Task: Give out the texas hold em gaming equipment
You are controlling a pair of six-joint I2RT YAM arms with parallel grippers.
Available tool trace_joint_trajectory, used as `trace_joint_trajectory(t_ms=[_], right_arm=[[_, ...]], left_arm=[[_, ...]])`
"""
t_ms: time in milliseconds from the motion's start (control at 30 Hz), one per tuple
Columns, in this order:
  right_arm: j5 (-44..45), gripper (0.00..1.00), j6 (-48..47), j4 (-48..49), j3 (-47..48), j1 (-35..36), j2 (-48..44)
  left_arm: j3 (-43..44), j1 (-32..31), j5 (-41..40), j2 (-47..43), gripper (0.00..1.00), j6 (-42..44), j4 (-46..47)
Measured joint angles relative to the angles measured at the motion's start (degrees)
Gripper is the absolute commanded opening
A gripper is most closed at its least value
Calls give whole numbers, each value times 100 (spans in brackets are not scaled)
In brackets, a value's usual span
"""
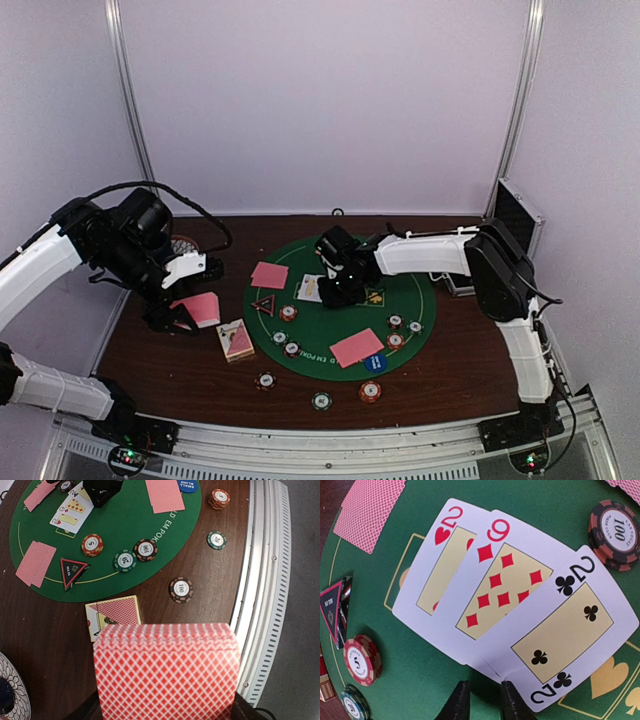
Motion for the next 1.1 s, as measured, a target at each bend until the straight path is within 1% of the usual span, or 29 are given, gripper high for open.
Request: trace_joint_trajectory(t_ms=[167,267,333,467,500,600,767,833,1100], right_arm=[[-28,26,0,37,83,-94,55],[-83,32,-17,35,94,-129,55],[-118,41,-44,26,85,-140,20],[-249,69,-48,-85,-98,-164,-328],[-304,74,-63,-125,-157,-166,-507],[-520,82,-4,-199,-195,-146,-1110],[-977,88,306,-107,-192,-4,-2050],[-1215,90,509,33,-195,107,-2236],[-2321,92,1530,780,-374,680,-2299]], left_arm=[[0,0,-4,-17,0,2,0],[0,0,-4,-17,0,2,0],[0,0,-7,-17,0,0,0],[0,0,-7,-17,0,2,0],[0,0,-4,-17,0,2,0],[0,0,-4,-17,0,2,0],[0,0,-4,-17,0,0,0],[0,0,-4,-17,0,0,0],[0,0,0,-17,0,-26,0]])
